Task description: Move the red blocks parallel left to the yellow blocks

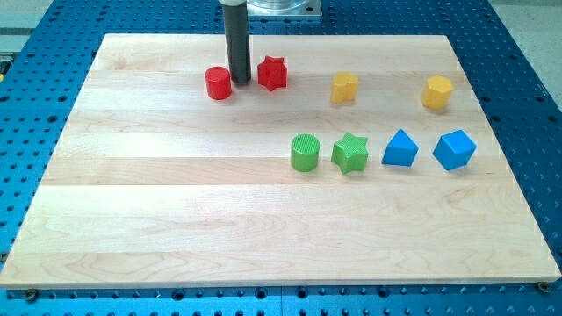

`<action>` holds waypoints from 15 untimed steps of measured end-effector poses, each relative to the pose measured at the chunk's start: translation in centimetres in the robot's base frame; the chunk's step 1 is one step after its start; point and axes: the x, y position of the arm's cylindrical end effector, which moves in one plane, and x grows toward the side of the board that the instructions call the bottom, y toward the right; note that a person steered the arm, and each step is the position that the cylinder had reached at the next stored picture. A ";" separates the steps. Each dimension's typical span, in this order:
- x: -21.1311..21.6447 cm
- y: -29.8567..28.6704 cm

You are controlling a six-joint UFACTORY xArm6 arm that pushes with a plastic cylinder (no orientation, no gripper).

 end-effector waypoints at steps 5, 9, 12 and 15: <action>-0.9 9.5; 0.1 -3.6; 9.8 -13.7; 5.9 -9.2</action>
